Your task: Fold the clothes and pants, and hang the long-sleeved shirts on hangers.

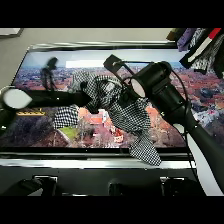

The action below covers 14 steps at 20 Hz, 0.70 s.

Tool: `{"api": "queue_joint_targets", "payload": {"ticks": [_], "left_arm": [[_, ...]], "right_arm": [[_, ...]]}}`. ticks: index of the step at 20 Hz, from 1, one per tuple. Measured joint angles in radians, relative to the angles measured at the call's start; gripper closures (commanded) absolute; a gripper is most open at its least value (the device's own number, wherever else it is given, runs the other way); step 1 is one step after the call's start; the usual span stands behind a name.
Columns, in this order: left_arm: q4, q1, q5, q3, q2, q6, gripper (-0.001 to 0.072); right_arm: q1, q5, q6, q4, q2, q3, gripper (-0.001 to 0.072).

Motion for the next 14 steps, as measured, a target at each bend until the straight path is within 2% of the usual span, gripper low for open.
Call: {"api": "queue_joint_targets", "payload": {"ticks": [5, 8, 11, 14], "left_arm": [[0.002, 0.181, -0.119, 0.076, 0.078, 0.162, 0.0021], [0.003, 0.219, -0.196, 0.077, 0.094, 0.296, 0.0020], [-0.003, 0.240, -0.240, 0.018, 0.104, 0.500, 0.0019], [-0.097, 0.269, -0.259, -0.072, 0.108, 0.737, 0.0019]], "right_arm": [[-0.007, 0.008, -0.212, 0.031, 0.024, 0.000, 0.0672], [-0.007, -0.002, -0.378, 0.095, 0.033, 0.000, 0.0672], [-0.007, -0.010, -0.476, 0.155, 0.035, 0.000, 0.0672], [-0.008, -0.019, -0.521, 0.183, 0.037, 0.000, 0.0672]]}}
